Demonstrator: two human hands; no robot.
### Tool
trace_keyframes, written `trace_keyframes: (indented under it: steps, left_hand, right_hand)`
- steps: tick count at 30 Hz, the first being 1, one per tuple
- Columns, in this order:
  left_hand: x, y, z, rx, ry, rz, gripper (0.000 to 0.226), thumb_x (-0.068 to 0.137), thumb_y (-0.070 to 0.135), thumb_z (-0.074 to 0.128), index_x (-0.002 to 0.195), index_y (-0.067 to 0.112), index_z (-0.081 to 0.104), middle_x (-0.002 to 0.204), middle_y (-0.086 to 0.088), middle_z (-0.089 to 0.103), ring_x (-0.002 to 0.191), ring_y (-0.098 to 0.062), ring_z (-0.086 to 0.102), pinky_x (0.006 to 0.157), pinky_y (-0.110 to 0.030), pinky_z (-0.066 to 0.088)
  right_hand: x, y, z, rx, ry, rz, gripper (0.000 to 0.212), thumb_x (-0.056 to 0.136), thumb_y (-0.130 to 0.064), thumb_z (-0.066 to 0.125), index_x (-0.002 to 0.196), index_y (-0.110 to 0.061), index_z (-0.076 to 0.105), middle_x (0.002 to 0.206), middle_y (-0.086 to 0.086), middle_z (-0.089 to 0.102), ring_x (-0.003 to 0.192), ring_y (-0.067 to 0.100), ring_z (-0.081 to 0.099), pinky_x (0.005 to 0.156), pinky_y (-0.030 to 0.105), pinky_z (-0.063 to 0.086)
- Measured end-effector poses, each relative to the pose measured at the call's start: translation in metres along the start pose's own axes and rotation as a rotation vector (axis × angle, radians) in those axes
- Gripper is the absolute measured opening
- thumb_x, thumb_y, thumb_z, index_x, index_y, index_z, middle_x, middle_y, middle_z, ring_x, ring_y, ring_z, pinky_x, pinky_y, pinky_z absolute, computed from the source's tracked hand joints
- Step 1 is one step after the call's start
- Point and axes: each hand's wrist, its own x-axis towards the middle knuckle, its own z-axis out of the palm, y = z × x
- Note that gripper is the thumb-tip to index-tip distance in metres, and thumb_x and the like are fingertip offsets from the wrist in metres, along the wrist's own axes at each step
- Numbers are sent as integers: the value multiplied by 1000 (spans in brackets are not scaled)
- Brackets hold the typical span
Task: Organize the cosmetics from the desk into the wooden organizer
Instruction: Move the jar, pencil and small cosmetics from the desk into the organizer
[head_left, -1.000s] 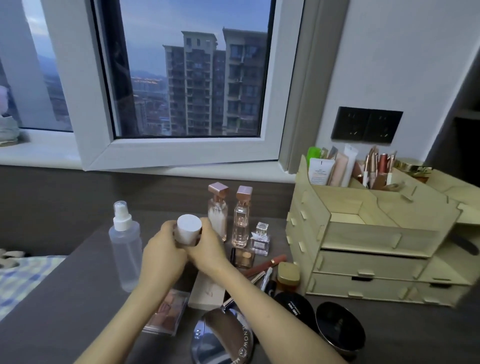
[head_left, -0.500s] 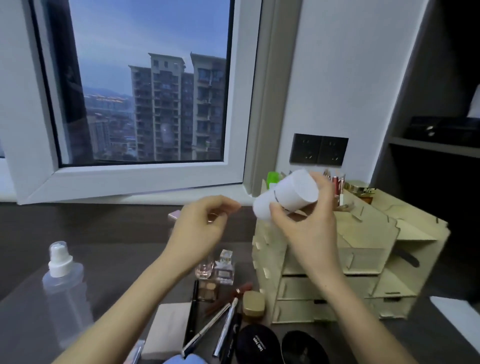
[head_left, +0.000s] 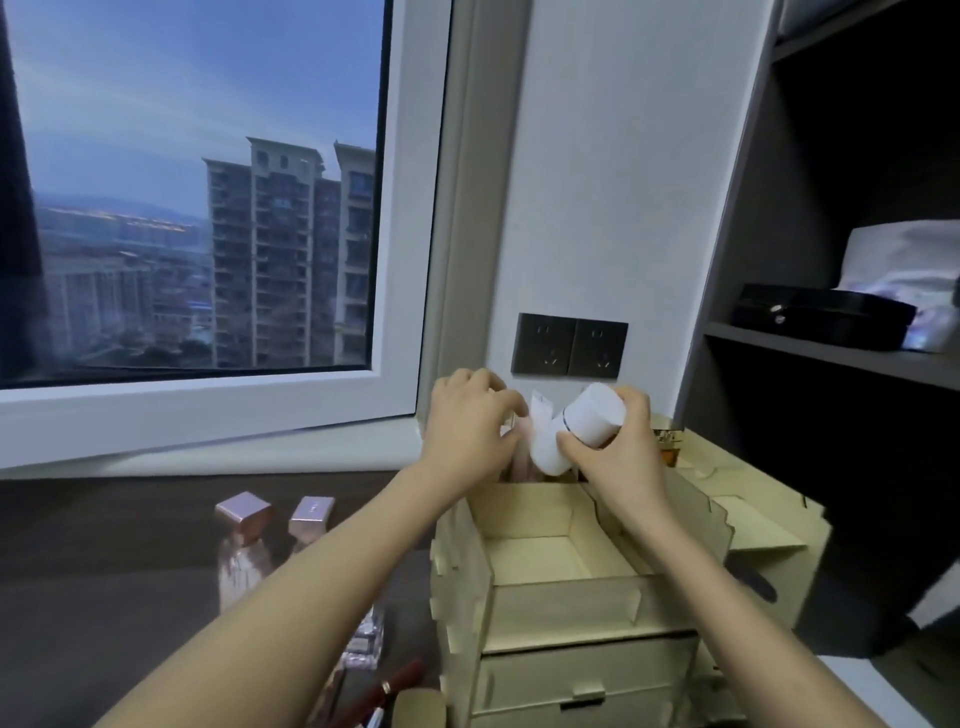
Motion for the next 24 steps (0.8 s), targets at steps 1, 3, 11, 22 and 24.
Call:
trace_keyframes:
  steps: [1,3,11,22,24]
  left_hand:
    - [3,0,6,16,-9,1,19,81,30,58,96,26,71,109,-1,61,105,-26,51,87,-33,30]
    - [8,-1,16,46,-14,11,19,79,29,58,93,27,71,113,-3,61,107,-27,51,91,-35,27]
    - [25,-7,34,77,-149,0,18,84,28,53,97,29,67,120,5,55,111,-21,49,98,-35,27]
    - [30,-15,30,29,-211,23,25,81,24,57,105,27,65,123,9,57,109,-18,51,88,-30,27]
    - [31,-16,29,23,-217,17,27,81,23,58,107,26,64,125,9,57,110,-18,51,88,-31,29]
  right_hand:
    - [2,3,2,-22,-5,-2,67,69,-16,77,123,-19,38,112,0,55,104,23,56,85,46,51]
    - [5,7,5,-60,-24,-10,67,68,-20,78,122,-19,38,116,3,57,105,24,56,86,42,51]
    - [18,9,2,-109,-103,-6,61,70,-19,77,117,-18,39,113,3,57,100,24,57,78,38,51]
    - [37,-6,5,-338,-327,-26,61,72,-28,76,119,-14,40,110,4,56,98,20,48,74,33,44]
    - [39,-6,8,-353,-336,-7,63,71,-30,76,119,-13,40,115,8,56,102,23,51,76,36,46]
